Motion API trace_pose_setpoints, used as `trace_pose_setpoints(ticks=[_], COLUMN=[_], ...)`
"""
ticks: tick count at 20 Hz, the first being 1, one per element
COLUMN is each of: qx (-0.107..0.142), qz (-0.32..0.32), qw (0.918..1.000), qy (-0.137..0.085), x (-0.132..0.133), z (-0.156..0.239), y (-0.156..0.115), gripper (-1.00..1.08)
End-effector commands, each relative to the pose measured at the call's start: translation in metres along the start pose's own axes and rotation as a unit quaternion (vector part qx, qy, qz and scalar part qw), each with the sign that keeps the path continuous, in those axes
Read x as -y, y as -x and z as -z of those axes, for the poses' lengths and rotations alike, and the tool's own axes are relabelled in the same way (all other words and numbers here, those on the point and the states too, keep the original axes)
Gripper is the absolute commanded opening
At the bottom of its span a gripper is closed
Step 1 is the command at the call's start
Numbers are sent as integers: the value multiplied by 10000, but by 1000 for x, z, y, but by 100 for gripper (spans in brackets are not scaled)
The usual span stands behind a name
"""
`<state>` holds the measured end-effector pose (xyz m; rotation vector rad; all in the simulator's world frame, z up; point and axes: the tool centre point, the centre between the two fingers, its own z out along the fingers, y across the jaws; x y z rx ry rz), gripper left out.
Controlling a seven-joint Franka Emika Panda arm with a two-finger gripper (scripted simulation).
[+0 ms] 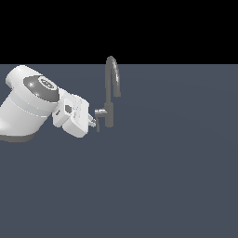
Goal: Turn on the faucet by rotating a designated handle.
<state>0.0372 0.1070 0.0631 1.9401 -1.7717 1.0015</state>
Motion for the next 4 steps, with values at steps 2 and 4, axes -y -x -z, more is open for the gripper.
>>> trace_pose_setpoints(ticks=[2,4], qx=[-114,-126], qz=[132,139], qw=[9998,9998], qy=[111,118], x=[-5,-4], z=[-35,-38], y=[13,14], gripper=[-100,-100])
